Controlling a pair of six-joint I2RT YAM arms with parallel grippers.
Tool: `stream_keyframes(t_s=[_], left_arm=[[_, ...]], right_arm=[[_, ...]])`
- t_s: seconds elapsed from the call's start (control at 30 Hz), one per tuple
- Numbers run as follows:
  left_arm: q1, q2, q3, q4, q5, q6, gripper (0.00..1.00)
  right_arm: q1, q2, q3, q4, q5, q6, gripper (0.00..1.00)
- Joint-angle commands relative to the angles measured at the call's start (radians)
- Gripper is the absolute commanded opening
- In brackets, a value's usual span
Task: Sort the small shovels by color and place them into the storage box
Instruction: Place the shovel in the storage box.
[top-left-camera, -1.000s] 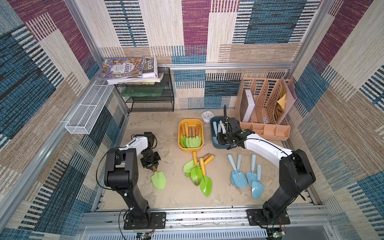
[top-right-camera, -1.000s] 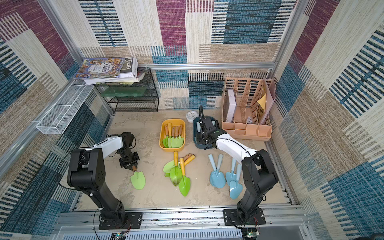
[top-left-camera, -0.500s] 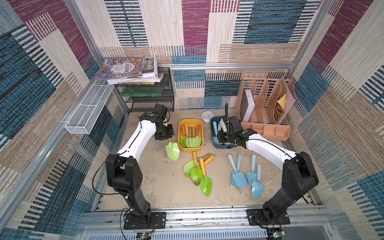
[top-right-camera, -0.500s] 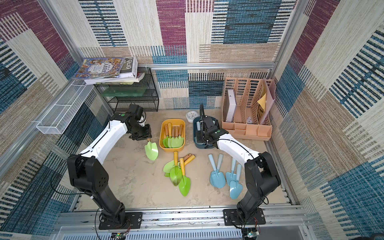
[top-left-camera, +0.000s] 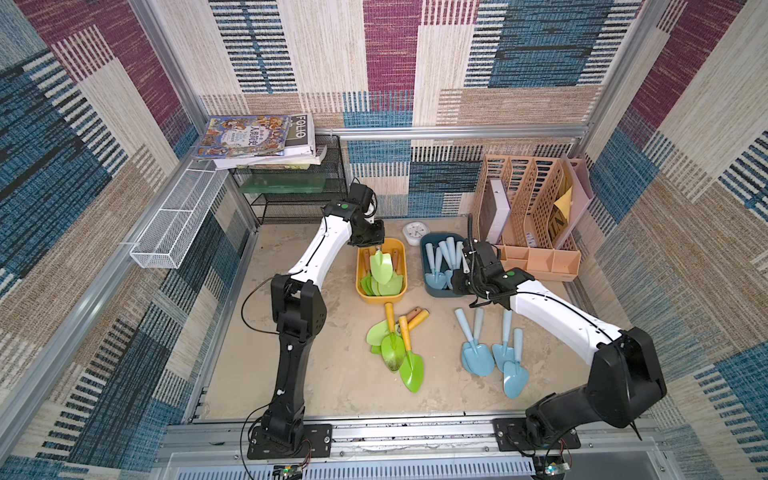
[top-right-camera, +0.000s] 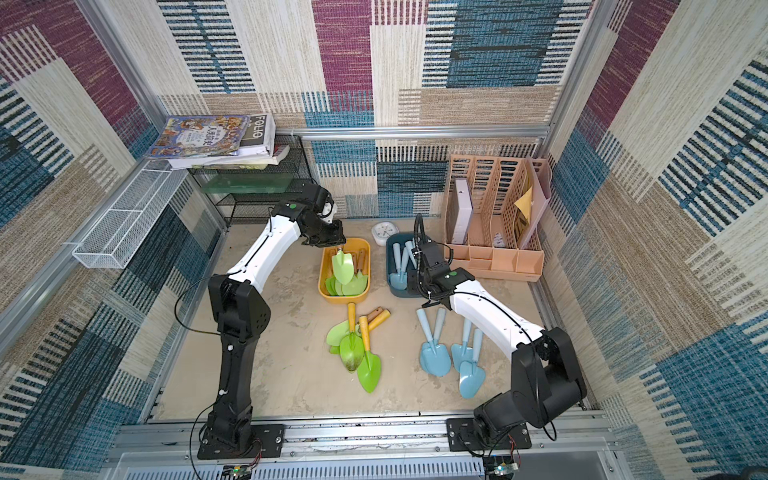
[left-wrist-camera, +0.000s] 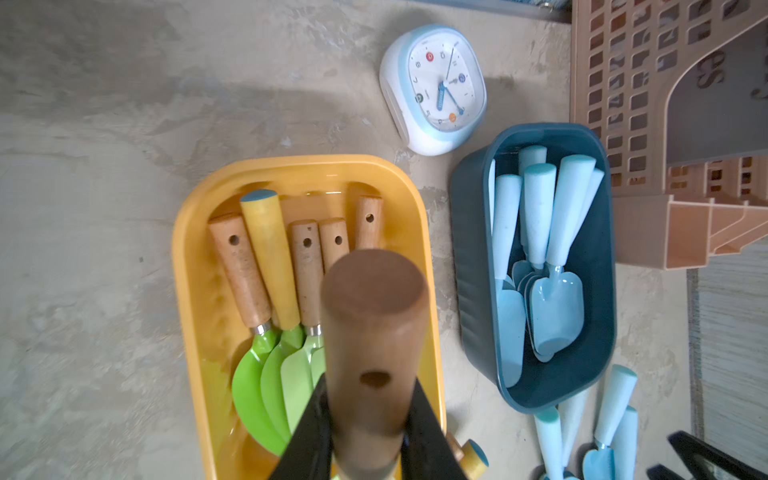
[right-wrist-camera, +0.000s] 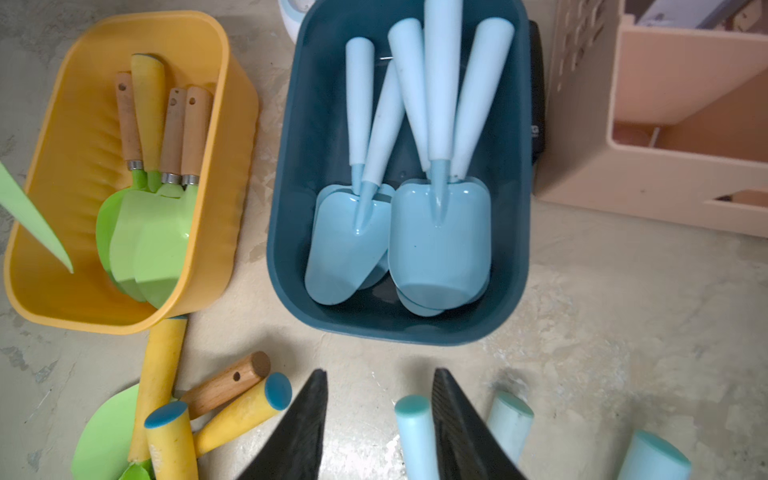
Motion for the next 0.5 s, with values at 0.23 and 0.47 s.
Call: stream_keyframes(t_s=[0.23, 0.47], left_arm=[[-0.054, 0.094, 0.038, -0.068, -0.036, 0.031, 0.00], [-0.074, 0.148, 0.044, -0.087, -0.090, 0.038, 0.00]], right_arm=[[-0.027, -0.060, -0.051, -0.044, 0.029, 0.033, 0.44], [-0.034, -0.071, -0.073, -0.045, 0.028, 0.041, 0.44]])
